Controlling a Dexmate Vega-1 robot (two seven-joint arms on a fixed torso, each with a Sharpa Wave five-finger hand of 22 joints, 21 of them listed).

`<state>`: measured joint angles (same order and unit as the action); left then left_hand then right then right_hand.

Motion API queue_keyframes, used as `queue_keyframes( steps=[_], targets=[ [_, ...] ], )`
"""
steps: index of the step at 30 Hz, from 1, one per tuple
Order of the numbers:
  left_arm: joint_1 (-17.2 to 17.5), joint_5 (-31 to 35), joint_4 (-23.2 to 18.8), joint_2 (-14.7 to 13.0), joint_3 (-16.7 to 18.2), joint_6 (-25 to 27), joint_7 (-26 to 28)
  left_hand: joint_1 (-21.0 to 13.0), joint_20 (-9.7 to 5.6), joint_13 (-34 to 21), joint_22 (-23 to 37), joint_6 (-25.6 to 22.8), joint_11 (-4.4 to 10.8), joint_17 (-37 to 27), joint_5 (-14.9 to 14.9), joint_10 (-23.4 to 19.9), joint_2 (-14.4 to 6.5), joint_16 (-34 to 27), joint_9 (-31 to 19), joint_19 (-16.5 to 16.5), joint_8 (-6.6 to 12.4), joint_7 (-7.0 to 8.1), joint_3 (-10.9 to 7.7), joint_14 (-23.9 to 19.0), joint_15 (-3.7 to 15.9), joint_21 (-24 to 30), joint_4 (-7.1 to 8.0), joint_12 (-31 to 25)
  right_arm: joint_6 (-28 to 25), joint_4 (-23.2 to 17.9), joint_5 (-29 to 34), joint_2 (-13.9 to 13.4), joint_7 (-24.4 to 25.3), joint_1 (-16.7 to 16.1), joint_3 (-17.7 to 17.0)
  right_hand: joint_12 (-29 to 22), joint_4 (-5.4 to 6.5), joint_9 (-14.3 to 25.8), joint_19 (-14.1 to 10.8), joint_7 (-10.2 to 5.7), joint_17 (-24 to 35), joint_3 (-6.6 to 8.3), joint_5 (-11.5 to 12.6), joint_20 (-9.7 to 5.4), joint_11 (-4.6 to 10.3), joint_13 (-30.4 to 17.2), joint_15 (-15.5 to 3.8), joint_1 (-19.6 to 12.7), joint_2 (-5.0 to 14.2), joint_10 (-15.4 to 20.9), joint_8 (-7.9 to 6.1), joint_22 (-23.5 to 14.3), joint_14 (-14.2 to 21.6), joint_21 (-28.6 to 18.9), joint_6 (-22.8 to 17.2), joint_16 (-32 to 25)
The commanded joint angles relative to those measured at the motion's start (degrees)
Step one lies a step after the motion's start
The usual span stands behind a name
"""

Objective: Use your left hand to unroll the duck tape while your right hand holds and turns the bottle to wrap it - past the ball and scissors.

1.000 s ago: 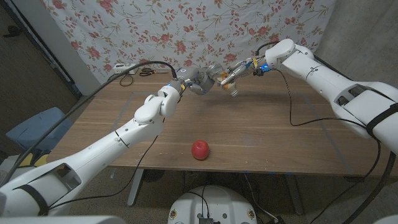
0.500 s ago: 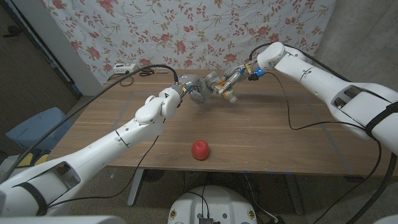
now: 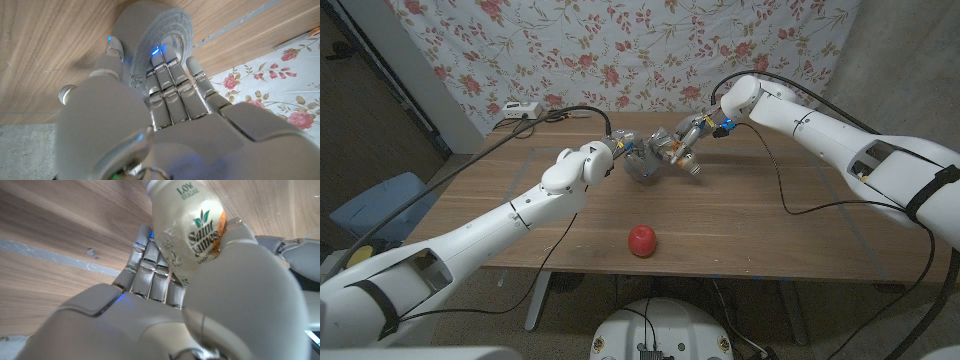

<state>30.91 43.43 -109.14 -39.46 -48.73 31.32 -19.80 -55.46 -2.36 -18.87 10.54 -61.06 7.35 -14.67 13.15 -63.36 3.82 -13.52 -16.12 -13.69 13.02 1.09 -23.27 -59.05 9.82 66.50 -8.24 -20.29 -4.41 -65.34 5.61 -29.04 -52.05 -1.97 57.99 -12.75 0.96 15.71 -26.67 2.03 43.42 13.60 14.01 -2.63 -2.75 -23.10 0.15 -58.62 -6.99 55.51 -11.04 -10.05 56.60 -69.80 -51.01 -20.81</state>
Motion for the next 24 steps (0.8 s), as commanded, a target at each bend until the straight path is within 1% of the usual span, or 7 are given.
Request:
queue_keyframes(
  steps=[1,3,8,11,15,17,24],
  targets=[
    [-4.7,2.3,1.7,0.3,-3.8,1.4,-10.4,-7.7,0.18,-0.6,0.1,0.6,4.31,0.0,0.2,-3.6,-12.2,0.4,0.2,0.3,-0.38,0.07,-1.02,0.8,3.78,-0.4,0.75,0.1,-4.8,-6.1,8.1,-1.4,4.1,-0.7,2.3,0.9,0.39,-0.3,1.2,-2.71,2.6,6.48,-0.9,-5.79,3.92,0.3,-12.70,-14.5,15.28,1.0,0.63,-0.2,6.5,-0.3,1.9,1.7],
    [-5.5,2.7,2.0,0.3,-4.3,1.1,-11.8,-7.9,0.68,-0.6,0.0,1.1,4.33,-0.1,0.2,-3.0,-12.0,0.5,0.5,0.7,-0.73,0.13,-1.00,1.1,3.83,-0.7,0.57,0.4,-5.2,-6.7,8.9,-1.6,4.6,-0.9,2.4,1.5,0.13,-0.4,1.9,-2.86,1.7,6.26,-1.5,-5.32,4.35,0.5,-12.62,-14.2,14.60,-0.9,0.63,-0.1,4.7,-0.1,3.2,3.1],
    [-7.5,4.5,2.6,0.4,-5.8,0.4,-16.1,-7.2,3.24,-0.6,-0.1,7.1,4.17,0.2,-0.2,2.8,-10.9,2.2,1.3,3.3,-2.38,0.51,0.15,6.9,3.31,-2.1,0.79,3.2,-7.2,-9.2,12.0,-2.2,6.3,-1.3,2.8,2.6,0.70,-1.7,3.1,-4.78,-4.3,3.95,-2.4,-4.93,4.73,1.9,-11.35,-10.4,12.67,-11.1,0.49,-0.1,-6.8,0.3,11.0,9.3],
    [-8.2,5.0,2.8,0.4,-6.0,-0.2,-17.6,-4.6,5.32,-0.8,-0.2,12.4,4.11,0.7,-0.1,7.1,-10.0,2.9,2.0,5.8,-2.87,0.34,1.46,12.0,2.73,-3.6,2.15,5.2,-8.5,-10.5,13.9,-2.5,7.0,-1.5,3.1,2.6,0.53,-2.3,7.5,-5.99,-6.2,2.35,-1.8,-3.58,4.83,2.6,-9.28,-8.8,11.59,-17.4,0.51,0.0,-17.1,2.1,15.9,10.4],
    [-9.0,5.6,3.0,0.4,-6.2,-1.1,-19.5,1.2,8.55,-0.3,-0.4,23.6,1.95,1.6,0.7,17.7,-5.7,3.2,3.5,10.5,-3.17,0.93,5.54,23.6,1.71,-7.3,4.09,8.9,-9.5,-11.1,15.0,-2.5,7.2,-1.6,3.0,2.7,0.51,-2.9,12.3,-6.57,-7.7,-0.35,-0.8,-1.58,5.30,3.4,-7.47,-6.7,9.51,-25.9,0.56,0.2,-27.0,5.2,21.6,10.2],
    [-9.6,6.4,3.1,0.4,-6.5,-1.5,-20.8,3.0,10.23,0.4,-0.4,29.0,0.62,2.2,1.5,23.7,-3.5,3.6,4.1,12.4,-3.34,0.38,7.60,30.3,-1.41,-9.0,4.52,9.8,-9.9,-11.0,15.5,-2.4,7.0,-1.5,3.1,2.8,0.56,-3.1,15.2,-6.87,-8.5,-1.81,-0.2,-0.08,5.42,3.7,-6.69,-5.7,8.45,-30.2,0.64,0.2,-31.9,7.2,24.7,10.3],
    [-10.4,7.2,3.3,0.5,-6.2,-3.0,-23.3,7.1,13.03,1.9,-0.3,41.8,-2.94,2.8,4.7,36.9,0.4,3.0,4.7,15.9,-3.10,-0.73,12.62,40.2,-6.21,-13.5,6.24,9.9,-11.4,-10.5,17.2,-1.8,5.6,-0.7,3.9,2.8,1.59,-3.5,23.4,-7.27,-11.6,-7.17,2.4,1.03,5.88,4.9,-5.12,-2.0,4.44,-42.7,0.90,0.3,-45.3,13.5,34.8,10.5]
  ],
)
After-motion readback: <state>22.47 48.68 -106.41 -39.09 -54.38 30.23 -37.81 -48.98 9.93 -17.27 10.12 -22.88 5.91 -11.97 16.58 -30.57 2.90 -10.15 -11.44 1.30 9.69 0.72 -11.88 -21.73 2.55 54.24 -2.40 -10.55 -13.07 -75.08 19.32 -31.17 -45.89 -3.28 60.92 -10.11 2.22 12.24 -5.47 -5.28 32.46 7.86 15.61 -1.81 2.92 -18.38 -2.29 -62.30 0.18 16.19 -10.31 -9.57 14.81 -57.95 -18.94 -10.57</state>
